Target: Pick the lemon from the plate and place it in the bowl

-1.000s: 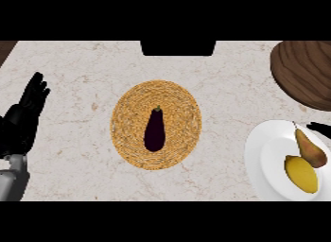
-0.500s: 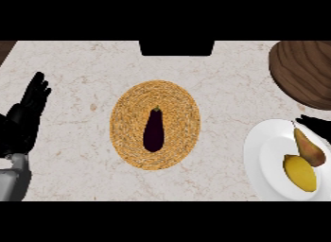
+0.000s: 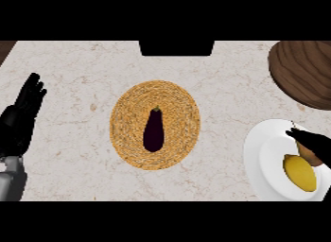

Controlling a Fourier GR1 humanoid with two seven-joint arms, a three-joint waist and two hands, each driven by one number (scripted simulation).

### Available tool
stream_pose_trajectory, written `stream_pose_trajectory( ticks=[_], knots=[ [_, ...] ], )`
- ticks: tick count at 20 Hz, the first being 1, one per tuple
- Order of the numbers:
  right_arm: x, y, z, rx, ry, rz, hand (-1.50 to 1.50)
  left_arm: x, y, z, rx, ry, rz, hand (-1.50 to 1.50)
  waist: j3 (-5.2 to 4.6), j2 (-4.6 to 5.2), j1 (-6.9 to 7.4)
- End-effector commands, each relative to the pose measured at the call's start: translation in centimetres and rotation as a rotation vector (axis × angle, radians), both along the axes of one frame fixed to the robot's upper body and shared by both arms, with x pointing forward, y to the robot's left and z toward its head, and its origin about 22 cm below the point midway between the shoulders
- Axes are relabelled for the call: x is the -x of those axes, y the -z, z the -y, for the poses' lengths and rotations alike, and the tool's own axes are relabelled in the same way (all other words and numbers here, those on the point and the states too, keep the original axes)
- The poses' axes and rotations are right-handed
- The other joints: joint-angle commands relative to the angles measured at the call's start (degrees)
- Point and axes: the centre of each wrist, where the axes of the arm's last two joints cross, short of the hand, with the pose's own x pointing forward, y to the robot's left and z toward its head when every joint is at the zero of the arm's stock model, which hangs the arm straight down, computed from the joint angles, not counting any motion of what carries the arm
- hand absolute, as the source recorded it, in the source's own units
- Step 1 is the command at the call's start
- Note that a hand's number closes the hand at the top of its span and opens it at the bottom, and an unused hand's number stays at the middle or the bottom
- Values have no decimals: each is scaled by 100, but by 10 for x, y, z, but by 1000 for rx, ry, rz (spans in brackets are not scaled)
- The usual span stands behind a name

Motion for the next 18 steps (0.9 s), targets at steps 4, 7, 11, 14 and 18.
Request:
stream_pose_trajectory(
  ticks=[4, 7, 11, 14, 18],
  knots=[
    [-4, 25, 1, -6, 15, 14, -150, 20, 6, 13, 6, 2, -3, 0, 2, -1, 23],
    [14, 47, 5, -13, 10, 17, -150, 10, 14, 13, 12, -9, 0, 0, 2, 2, -3],
    [-16, 43, -1, 6, 38, 7, -150, -1, 3, -17, -13, -15, -1, 0, 1, 6, 11],
    [-19, 41, -14, -40, 10, -72, 150, -2, 6, 0, 5, 7, 6, 0, 0, 4, 7],
    [-5, 81, -24, -61, -56, -39, 150, 1, 12, -11, -19, 2, -1, 0, 3, 12, 22]
  ],
)
